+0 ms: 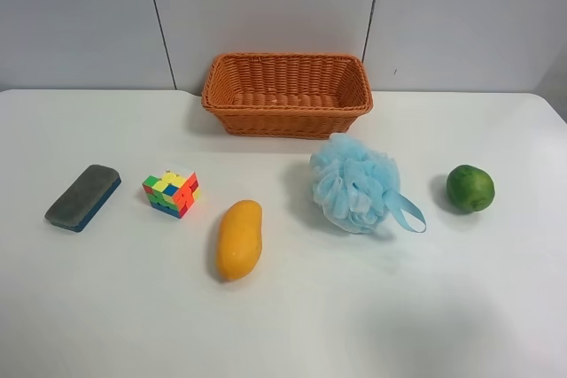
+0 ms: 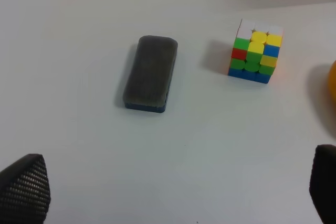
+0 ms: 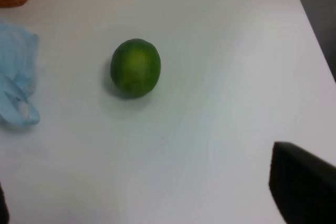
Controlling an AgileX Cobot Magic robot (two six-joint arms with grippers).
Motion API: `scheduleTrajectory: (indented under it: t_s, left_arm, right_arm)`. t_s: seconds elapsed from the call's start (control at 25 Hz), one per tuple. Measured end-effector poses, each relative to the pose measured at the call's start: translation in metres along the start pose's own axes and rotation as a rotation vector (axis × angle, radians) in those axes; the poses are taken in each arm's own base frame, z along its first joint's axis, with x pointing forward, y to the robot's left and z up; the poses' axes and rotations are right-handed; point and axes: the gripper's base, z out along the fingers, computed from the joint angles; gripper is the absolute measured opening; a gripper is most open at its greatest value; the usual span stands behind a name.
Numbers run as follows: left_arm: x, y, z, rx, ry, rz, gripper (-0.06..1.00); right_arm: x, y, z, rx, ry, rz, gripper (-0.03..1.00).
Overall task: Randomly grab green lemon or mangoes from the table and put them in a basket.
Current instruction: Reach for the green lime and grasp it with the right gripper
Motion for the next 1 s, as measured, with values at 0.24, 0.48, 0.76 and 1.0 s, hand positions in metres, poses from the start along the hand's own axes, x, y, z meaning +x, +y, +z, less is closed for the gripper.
scheduleTrajectory:
  t_s: [0.24,0.48,0.76,1.0]
  left_arm:
    - [0.000,0.000,0.000,0.000,0.000,0.000,0.99]
    - [0.000,0.000,0.000,0.000,0.000,0.000,0.99]
    - [0.000,0.000,0.000,0.000,0.000,0.000,0.99]
    - [0.000,0.000,0.000,0.000,0.000,0.000,0.99]
  right_arm:
    - [0.000,0.000,0.000,0.000,0.000,0.000,0.99]
    - [0.000,0.000,0.000,0.000,0.000,0.000,0.99]
    - [-0.006,0.000,0.009,-0.001,0.070,-0.001,0.99]
    - [-0.053,0.000,0.021,0.000,0.189,-0.004,0.99]
